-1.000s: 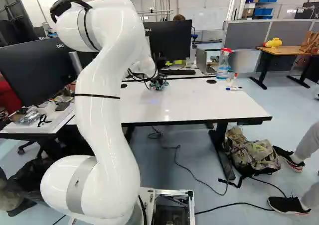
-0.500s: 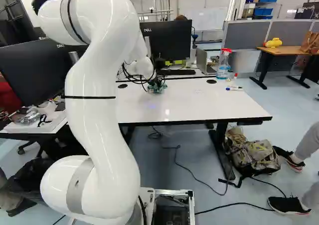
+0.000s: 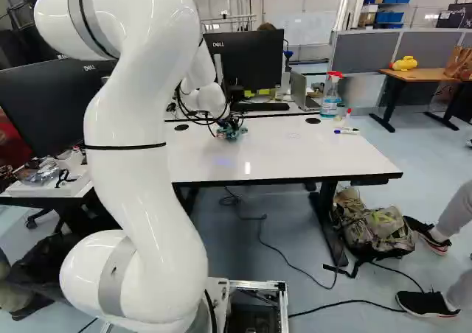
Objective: Clean the table with the green towel
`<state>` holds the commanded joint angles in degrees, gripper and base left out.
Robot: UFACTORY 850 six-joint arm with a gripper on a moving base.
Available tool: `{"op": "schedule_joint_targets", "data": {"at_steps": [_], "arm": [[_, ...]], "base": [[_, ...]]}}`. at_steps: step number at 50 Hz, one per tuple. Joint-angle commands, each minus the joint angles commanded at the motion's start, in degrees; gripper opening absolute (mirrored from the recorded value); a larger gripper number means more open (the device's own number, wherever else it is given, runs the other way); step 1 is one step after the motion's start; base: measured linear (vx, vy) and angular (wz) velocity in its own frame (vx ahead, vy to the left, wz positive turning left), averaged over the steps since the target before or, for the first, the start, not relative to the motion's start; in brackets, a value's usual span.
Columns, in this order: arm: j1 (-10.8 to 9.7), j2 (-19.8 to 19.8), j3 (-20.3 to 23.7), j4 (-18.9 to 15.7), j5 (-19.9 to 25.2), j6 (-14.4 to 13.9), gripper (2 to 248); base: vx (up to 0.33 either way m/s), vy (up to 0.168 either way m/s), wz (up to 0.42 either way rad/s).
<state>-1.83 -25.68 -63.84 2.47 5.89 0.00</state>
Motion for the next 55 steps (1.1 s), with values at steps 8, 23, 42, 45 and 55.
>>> {"op": "schedule_joint_targets", "data": {"at_steps": [8,23,42,45,55], "arm": [[0.0,1.3,0.4,0.0,0.0,0.0,61],[0.1,6.0,4.5,0.0,0.0,0.0,61],[0.3,10.8,10.3,0.0,0.0,0.0,61],[0.4,11.6,11.3,0.0,0.0,0.0,61],[0.4,14.3,14.3,0.0,0.0,0.0,61]], "base": [[0.000,0.000,0.000],[0.000,0.000,0.000],[0.000,0.000,0.000],[0.000,0.000,0.000],[0.000,0.000,0.000]]}}
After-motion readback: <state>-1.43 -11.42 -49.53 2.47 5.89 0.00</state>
